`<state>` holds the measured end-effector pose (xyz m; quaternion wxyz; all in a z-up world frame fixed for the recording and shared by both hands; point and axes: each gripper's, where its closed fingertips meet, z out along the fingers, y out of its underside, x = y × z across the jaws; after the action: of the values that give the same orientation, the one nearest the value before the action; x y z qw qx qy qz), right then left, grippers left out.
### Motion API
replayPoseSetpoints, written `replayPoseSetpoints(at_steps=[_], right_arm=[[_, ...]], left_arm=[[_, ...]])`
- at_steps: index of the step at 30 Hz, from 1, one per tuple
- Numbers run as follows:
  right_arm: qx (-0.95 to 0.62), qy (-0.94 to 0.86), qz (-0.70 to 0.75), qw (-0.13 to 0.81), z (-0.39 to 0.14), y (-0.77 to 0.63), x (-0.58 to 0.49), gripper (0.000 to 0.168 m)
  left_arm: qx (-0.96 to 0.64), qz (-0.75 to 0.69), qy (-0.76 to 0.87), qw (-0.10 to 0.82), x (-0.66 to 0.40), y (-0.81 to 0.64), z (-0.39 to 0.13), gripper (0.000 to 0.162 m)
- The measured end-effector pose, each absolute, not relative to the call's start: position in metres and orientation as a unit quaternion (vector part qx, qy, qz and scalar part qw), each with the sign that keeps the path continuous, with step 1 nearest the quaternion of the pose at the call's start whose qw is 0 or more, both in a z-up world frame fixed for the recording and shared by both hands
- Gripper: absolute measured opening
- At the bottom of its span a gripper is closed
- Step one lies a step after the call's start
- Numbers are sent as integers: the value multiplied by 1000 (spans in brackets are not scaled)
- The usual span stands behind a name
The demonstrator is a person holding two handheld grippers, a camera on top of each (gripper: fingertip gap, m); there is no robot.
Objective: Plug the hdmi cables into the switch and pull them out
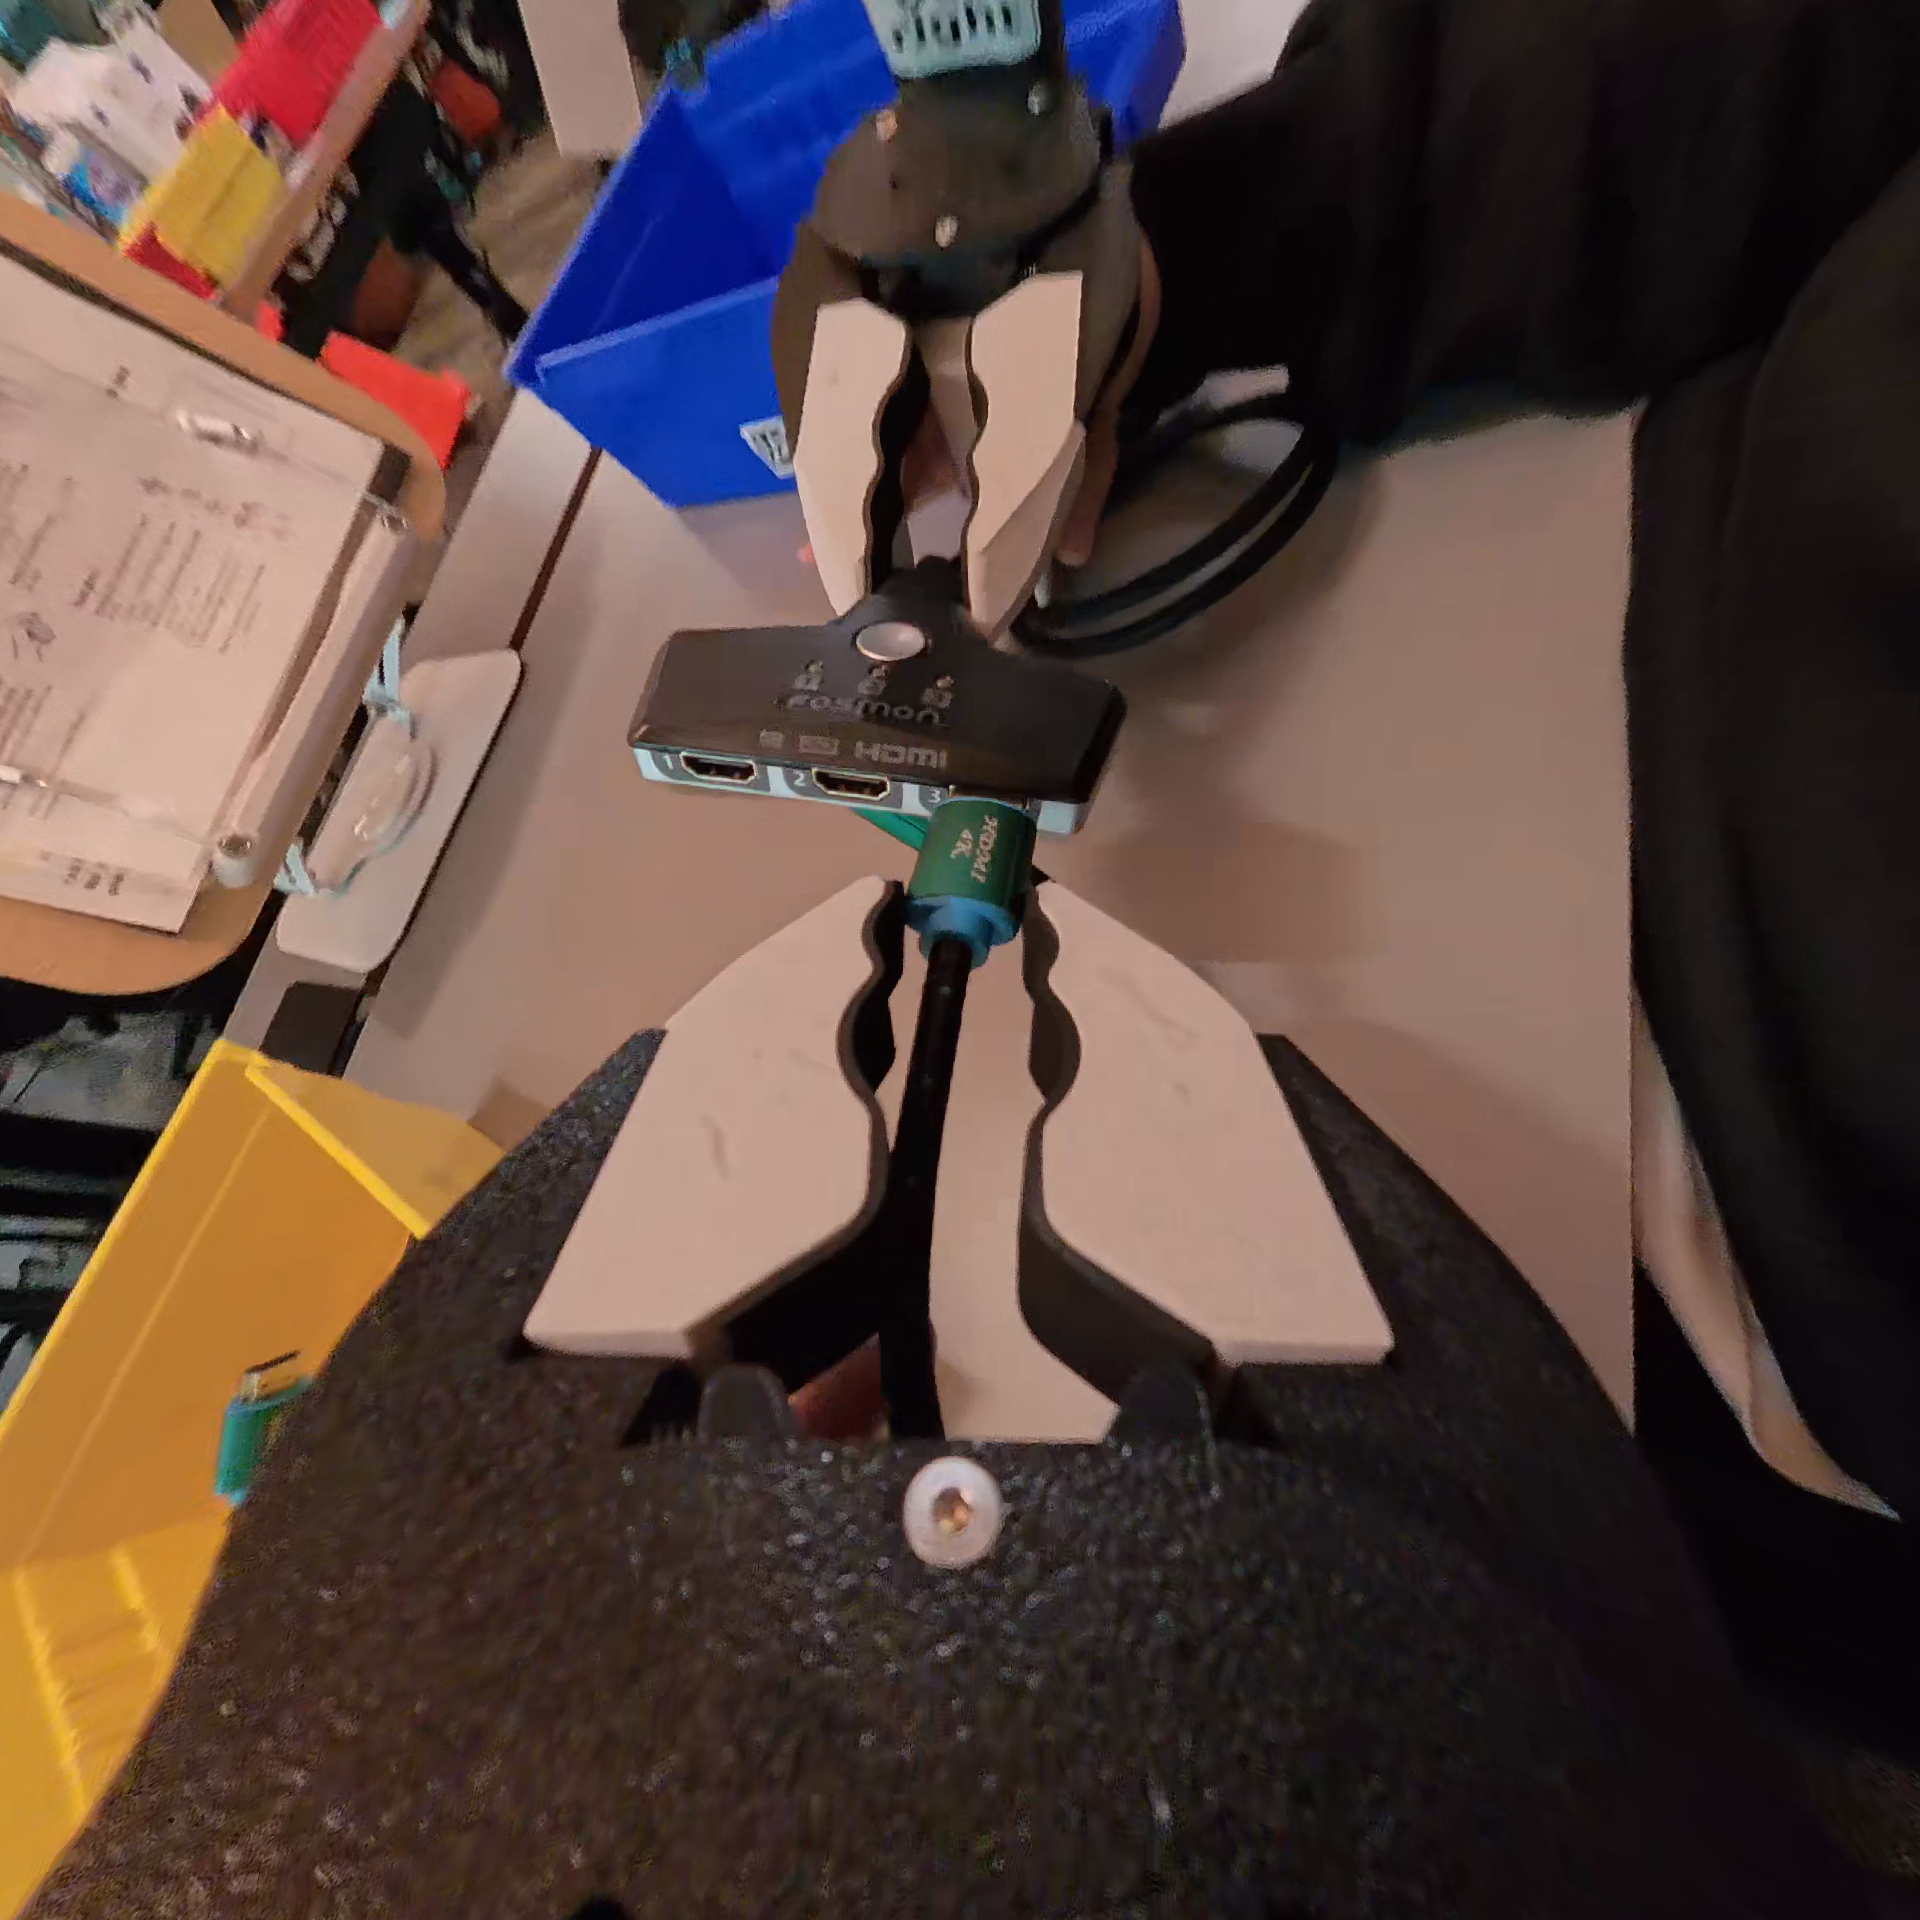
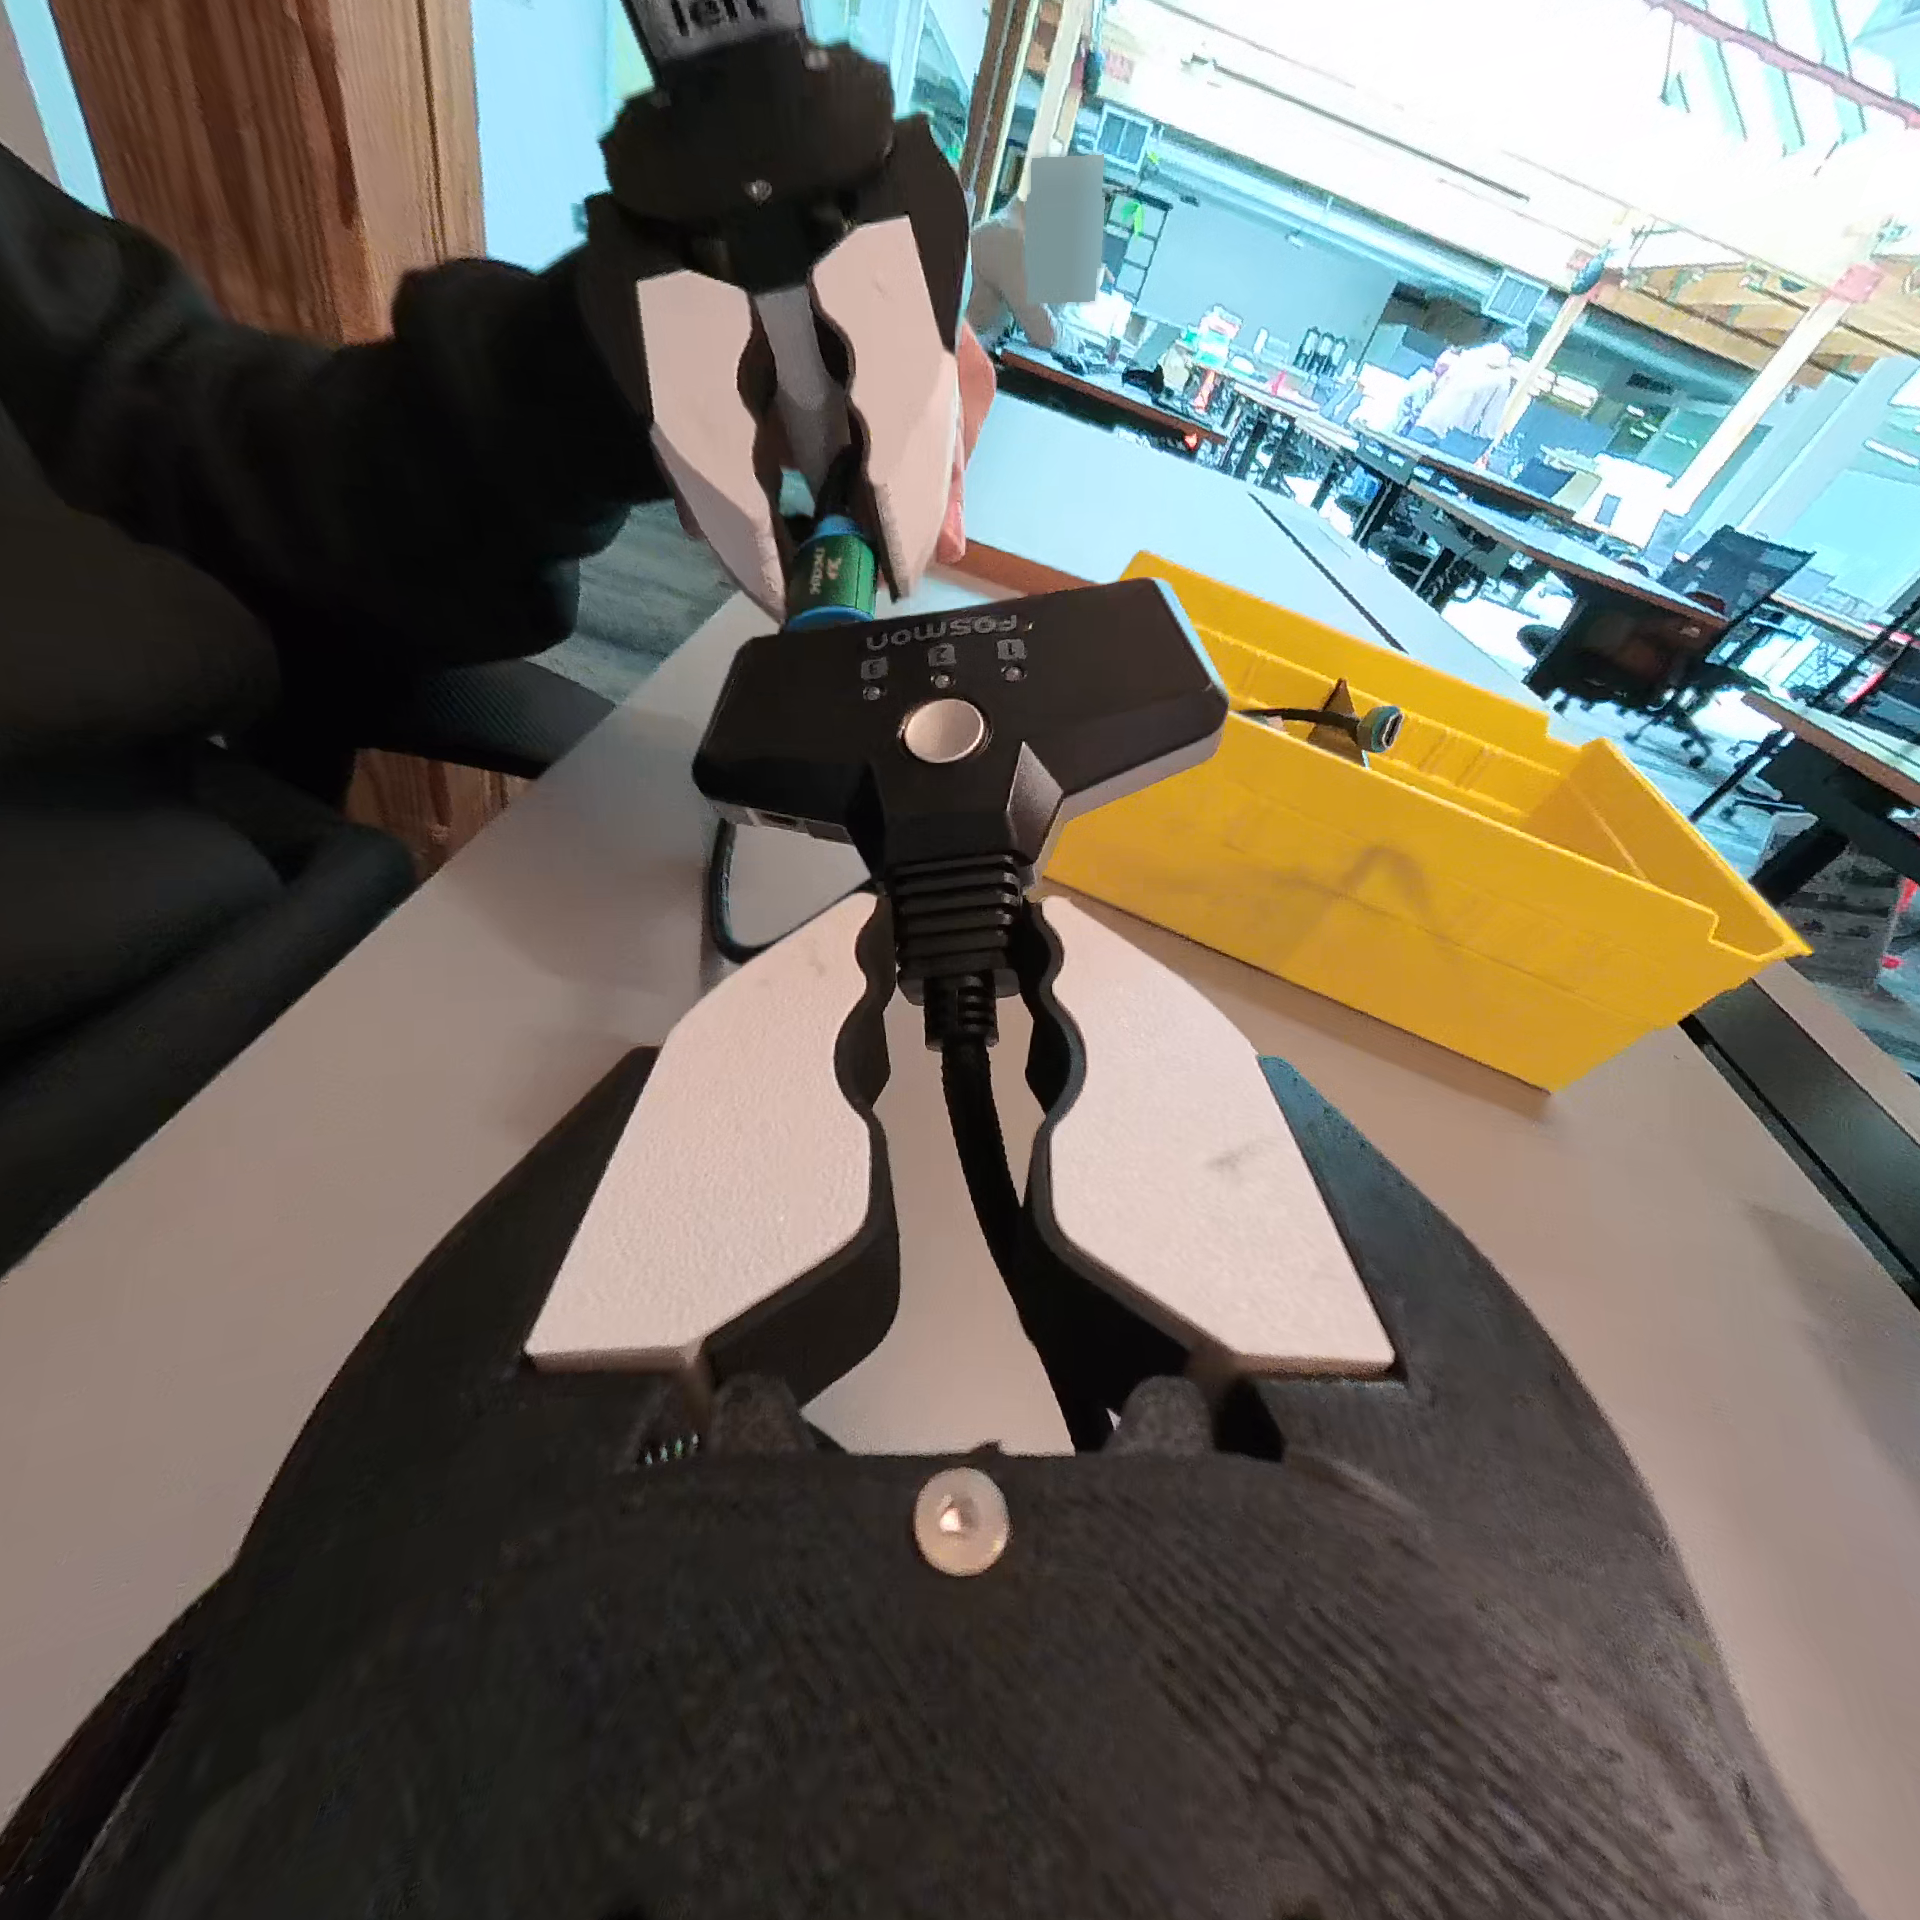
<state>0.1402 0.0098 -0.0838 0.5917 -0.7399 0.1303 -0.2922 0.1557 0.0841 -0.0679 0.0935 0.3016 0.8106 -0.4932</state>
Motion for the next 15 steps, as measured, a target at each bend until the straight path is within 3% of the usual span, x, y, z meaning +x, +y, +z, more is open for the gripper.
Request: replayPoseSetpoints(at_steps=[9,15], right_arm=[[-717,129,-281,624,-74,8,136,23],[-731,138,-285,605,-81,8,140,23]], left_arm=[[292,-541,788,33,148,83,-58,20],[286,-497,817,60,153,83,-68,20]])
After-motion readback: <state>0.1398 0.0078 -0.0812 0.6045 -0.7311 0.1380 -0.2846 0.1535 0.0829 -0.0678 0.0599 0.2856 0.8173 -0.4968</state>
